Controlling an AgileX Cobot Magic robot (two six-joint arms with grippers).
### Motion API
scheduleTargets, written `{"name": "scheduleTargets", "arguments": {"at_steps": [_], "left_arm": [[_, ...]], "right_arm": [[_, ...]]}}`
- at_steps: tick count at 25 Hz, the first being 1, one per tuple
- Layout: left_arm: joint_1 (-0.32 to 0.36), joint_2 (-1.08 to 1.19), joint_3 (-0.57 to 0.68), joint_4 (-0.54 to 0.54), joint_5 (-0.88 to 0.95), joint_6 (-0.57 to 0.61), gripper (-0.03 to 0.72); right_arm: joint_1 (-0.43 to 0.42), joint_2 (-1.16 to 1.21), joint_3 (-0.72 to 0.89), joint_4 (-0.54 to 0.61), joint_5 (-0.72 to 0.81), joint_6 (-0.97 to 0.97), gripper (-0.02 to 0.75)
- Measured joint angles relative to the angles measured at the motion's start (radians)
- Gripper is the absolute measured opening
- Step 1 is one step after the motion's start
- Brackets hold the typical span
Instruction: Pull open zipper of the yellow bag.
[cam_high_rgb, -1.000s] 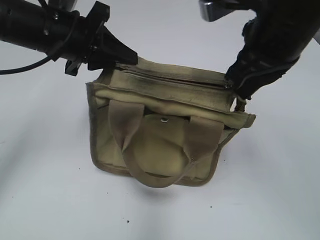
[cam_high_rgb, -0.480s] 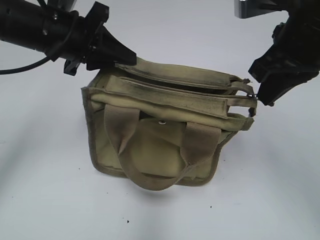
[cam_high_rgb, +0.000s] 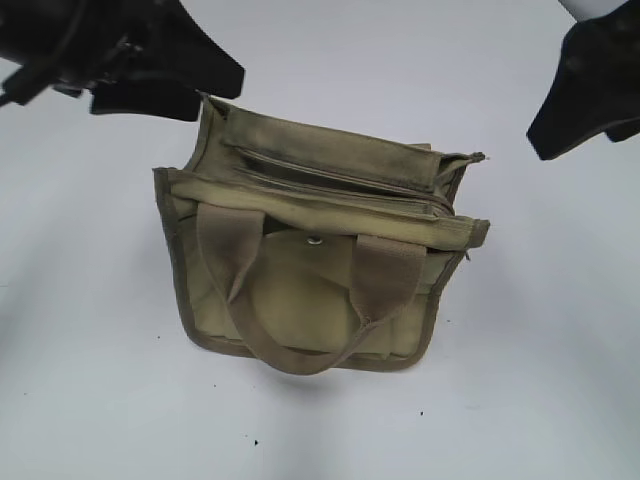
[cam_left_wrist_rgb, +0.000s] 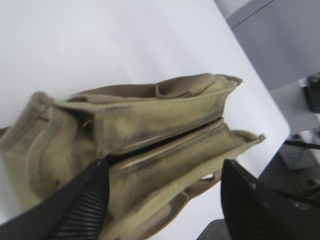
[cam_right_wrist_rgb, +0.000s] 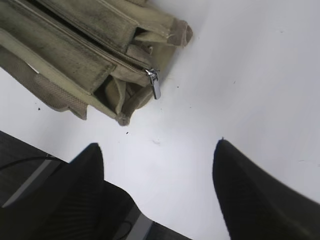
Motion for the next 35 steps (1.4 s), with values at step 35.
{"name": "scheduleTargets", "arguments": {"at_steps": [35], "left_arm": [[0.000,-1.532,0.663,0.981,0.185,-0.549,0.549]], "right_arm": [[0.000,-1.035,0.814,-0.001,-0.115,-0.001,0.561]]}}
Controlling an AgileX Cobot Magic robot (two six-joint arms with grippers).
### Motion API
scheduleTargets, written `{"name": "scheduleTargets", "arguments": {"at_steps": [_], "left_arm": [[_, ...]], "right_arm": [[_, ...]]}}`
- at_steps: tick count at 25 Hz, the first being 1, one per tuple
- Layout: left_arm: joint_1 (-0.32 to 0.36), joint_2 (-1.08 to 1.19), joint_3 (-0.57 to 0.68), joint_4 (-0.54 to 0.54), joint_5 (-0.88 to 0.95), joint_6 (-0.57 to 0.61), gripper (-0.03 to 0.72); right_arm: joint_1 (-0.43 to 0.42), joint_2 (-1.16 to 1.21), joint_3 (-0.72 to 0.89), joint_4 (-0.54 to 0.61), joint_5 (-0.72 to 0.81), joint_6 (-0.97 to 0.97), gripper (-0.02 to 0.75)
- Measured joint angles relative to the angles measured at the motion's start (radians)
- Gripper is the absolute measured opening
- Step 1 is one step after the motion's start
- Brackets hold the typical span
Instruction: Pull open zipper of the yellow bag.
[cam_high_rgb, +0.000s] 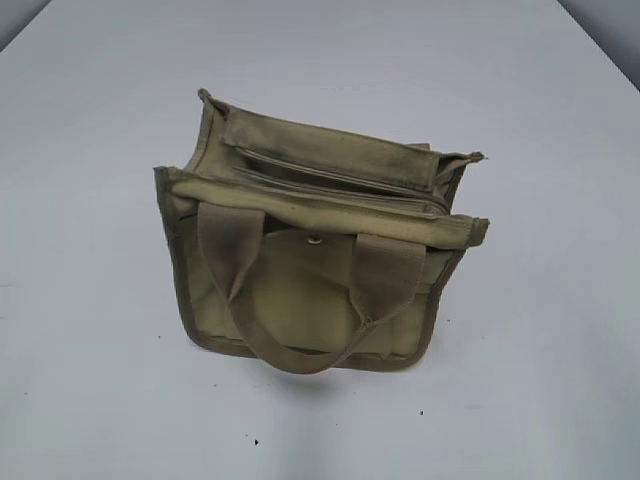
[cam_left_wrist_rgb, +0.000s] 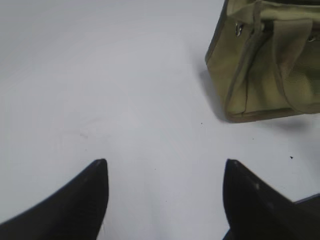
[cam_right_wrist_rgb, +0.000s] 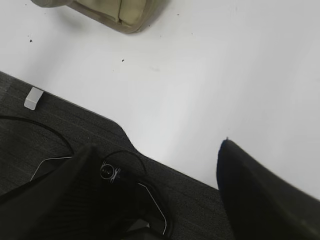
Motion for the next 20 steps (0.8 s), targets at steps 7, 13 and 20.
{"name": "scheduleTargets", "arguments": {"at_steps": [7,13,20], "left_arm": [[0.000,0.000,0.013,-0.029,-0.021,0.019,0.549],[0.000,0.000,0.013,-0.046,-0.023,0.019,0.549],[0.000,0.000,0.013,-0.047,-0.023,0.019,0.549]], "right_arm": [[0.000,0.000,0.001,0.000,-0.002,-0.034,0.561],[0.000,0.000,0.001,0.000,-0.003,-0.043,0.561],[0.000,0.000,0.001,0.000,-0.003,-0.044,0.561]]}}
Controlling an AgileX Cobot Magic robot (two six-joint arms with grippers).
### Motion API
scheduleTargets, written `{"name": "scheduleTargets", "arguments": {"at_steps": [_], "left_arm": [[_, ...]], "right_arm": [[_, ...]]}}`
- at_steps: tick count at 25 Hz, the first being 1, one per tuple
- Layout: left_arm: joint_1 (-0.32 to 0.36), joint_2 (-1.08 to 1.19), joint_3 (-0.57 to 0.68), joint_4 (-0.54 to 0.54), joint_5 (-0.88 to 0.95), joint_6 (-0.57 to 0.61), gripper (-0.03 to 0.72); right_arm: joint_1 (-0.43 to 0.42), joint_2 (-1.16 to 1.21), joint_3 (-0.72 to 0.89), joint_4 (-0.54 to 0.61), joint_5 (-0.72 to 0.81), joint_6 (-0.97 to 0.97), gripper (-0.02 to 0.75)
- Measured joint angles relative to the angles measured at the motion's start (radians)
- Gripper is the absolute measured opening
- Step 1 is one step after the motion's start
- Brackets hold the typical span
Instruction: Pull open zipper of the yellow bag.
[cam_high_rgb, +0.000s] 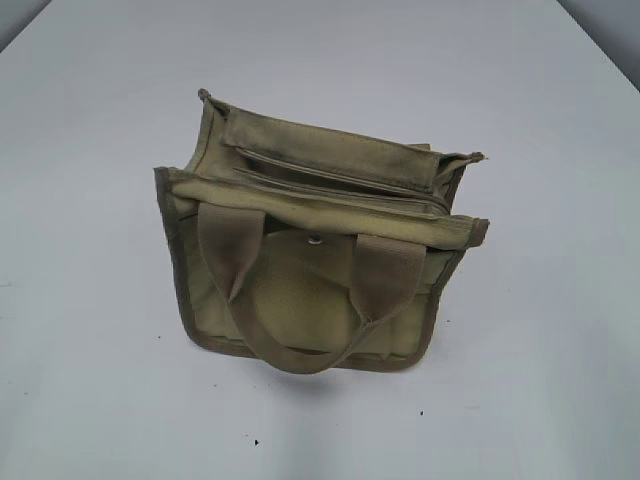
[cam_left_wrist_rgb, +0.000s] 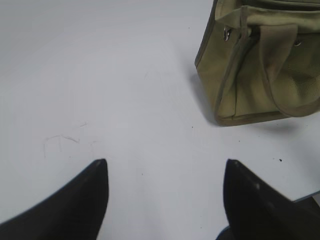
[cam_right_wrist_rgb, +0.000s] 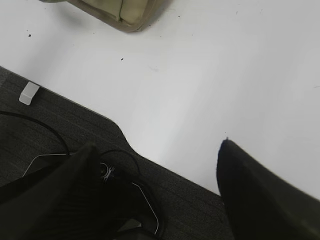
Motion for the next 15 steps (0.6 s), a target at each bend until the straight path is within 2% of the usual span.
{"name": "scheduleTargets", "arguments": {"at_steps": [11,13,15], "left_arm": [[0.008,0.000,0.000,0.000,0.000,0.000,0.549],[0.042,0.000,0.000,0.000,0.000,0.000,0.549],[0.087,0.000,0.000,-0.001,0.000,0.000,0.545]], "right_arm": [[-0.004,-0.001,0.000,0.000,0.000,-0.001,0.561],[-0.039,-0.004,0.000,0.004,0.000,-0.002,0.561],[-0.118,-0.005,0.000,0.008,0.000,-0.002,0.561]]}}
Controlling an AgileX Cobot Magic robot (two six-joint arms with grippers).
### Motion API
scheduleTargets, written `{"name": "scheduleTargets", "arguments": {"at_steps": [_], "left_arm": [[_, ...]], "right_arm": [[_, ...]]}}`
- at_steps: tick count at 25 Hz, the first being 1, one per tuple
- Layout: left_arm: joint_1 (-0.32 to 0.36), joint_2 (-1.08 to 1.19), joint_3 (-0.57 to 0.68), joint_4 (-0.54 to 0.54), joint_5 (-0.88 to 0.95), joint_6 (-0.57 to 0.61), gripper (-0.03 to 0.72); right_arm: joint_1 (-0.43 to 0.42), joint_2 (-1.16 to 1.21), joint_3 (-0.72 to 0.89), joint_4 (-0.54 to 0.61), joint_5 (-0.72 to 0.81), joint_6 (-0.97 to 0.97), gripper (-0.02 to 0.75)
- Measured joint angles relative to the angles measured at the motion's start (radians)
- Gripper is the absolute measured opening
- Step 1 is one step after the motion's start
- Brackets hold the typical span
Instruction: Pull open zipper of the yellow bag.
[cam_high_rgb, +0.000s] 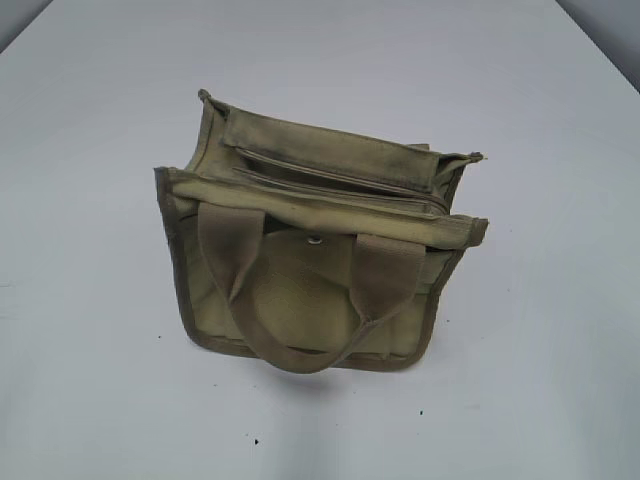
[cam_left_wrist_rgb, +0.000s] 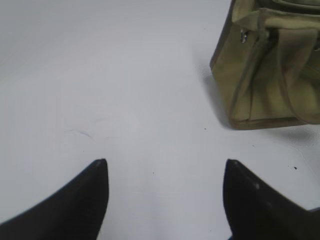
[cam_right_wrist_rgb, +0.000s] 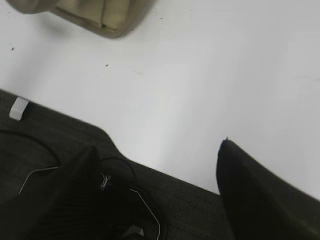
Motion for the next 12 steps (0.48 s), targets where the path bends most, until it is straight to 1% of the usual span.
{"name": "scheduleTargets", "arguments": {"at_steps": [4,6,8,12], "left_arm": [[0.098,0.000,0.000,0.000,0.000,0.000,0.530],[0.127,0.000,0.000,0.000,0.000,0.000,0.529],[0.134,0.000,0.000,0.000,0.000,0.000,0.528],[0.135,0.000,0.000,0.000,-0.001,0.000,0.528]], "right_arm": [[-0.176,-0.033,0.000,0.000,-0.001,0.000,0.561],[-0.234,-0.083,0.000,0.001,-0.001,0.000,0.561],[-0.264,-0.147,0.000,0.007,-0.001,0.000,0.561],[-0.274,-0.264,0.000,0.046,-0.001,0.000,0.561]]}}
